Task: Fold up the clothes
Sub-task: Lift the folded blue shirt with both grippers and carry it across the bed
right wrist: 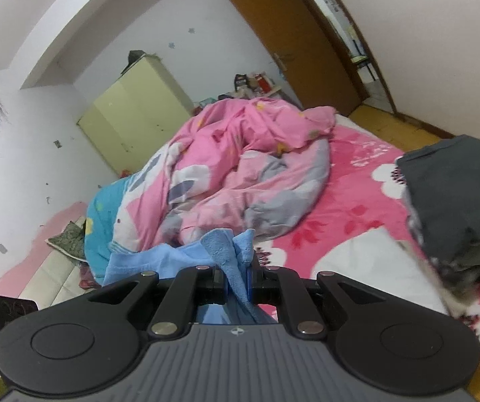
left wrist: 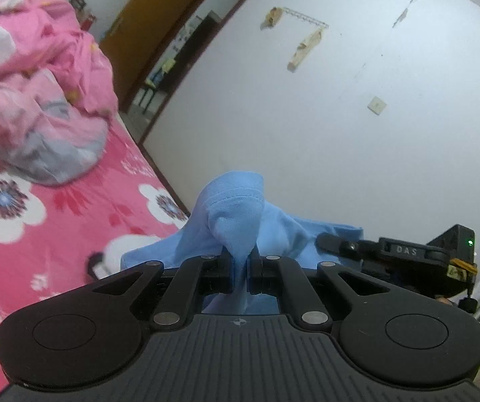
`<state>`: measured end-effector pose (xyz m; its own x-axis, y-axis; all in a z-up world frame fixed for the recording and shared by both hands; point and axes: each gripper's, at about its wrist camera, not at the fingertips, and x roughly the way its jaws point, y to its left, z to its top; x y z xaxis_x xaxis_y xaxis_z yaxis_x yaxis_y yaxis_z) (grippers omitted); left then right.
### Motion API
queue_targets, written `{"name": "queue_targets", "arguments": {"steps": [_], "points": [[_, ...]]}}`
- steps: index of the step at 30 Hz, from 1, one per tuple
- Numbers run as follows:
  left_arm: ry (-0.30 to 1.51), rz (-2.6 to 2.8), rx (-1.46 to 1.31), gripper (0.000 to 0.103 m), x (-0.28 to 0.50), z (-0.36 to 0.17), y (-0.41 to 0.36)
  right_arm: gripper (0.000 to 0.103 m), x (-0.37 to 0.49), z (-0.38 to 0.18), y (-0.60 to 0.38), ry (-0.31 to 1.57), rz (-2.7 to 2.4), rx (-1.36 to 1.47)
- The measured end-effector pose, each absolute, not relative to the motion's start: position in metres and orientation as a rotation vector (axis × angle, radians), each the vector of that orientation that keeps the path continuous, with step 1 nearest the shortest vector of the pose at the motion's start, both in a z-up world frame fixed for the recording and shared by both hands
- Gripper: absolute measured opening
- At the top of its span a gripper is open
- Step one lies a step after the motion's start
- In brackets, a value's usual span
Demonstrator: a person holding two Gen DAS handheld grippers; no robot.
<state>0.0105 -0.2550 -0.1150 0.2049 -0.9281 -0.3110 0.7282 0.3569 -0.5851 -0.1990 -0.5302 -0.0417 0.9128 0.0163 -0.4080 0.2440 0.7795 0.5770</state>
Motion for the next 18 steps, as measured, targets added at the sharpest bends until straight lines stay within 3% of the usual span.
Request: {"name": "queue_targets", "arguments": {"steps": [9,18], "points": [[0.785,-1.040,-0.374,0.004,0.008,-0.152,-0.316,0.010,-0.155,-0.087,-0.637,0.515,0.019,0.687],[0.803,-0.832,-0.380,0.004,0.058,-0.236,-0.375,0.009,-0.028,-0.188,-0.727,0.683,0.190,0.631]]}}
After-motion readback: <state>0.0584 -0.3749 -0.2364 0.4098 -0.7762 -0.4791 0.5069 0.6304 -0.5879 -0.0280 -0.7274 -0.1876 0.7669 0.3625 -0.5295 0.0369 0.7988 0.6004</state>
